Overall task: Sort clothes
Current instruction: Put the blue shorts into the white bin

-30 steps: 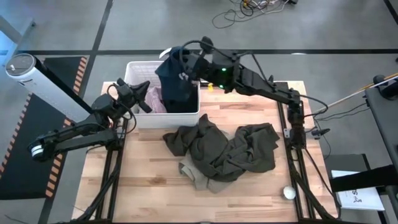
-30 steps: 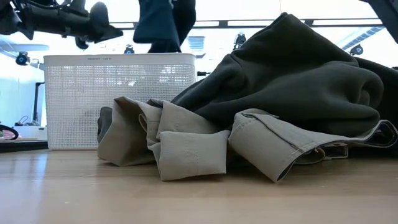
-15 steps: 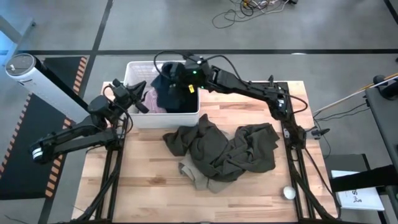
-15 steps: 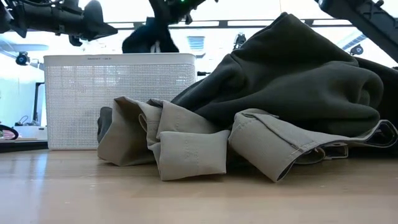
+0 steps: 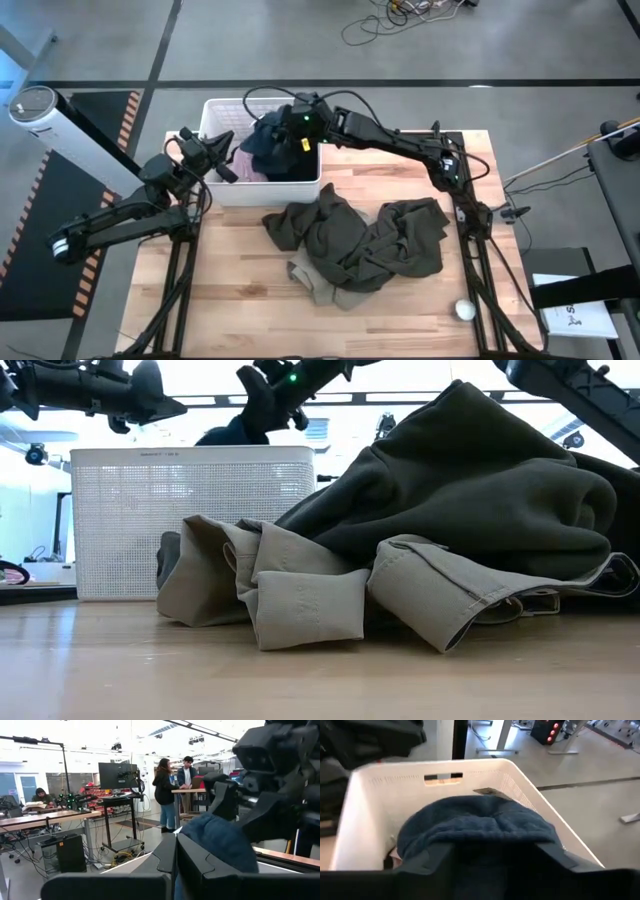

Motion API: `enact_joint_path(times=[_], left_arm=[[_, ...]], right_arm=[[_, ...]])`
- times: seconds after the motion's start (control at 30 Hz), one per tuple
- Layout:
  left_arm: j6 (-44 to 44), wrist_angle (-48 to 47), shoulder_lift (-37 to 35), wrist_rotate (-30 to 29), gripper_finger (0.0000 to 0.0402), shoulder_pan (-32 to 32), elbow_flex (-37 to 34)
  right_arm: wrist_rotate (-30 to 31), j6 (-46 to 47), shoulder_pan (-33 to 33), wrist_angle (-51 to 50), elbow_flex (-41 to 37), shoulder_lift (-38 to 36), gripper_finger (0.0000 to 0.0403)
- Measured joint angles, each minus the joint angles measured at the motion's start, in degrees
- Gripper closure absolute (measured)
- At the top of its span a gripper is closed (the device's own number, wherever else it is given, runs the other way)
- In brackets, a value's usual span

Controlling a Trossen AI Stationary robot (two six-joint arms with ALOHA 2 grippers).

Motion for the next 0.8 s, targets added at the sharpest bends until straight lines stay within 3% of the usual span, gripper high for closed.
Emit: enact_joint_path(times=[0.17,0.33,0.6,0.8], left_arm=[[0.98,-0.6,0.0,1.67,0.0402,0.02,0.0],[1.27,-0.53,0.02,3.38,0.0402,0.02,0.0],[0.9,0.64,0.16,8.43,0.0402,0.0,0.02],[0.88,0.72,0.72,9.01,0.0402,0.0,0.04]], right_arm=[[-0.33,0.86,0.75,-4.65,0.0,-2.45,0.0169],[-1.26,0.78,1.34,-6.97,0.0,-4.79,0.0164],[-2.85,5.7,-1.04,-11.0,0.02,-2.59,0.021],[-3.33,3.58,-2.12,-12.44,-0.09,0.03,0.0289]])
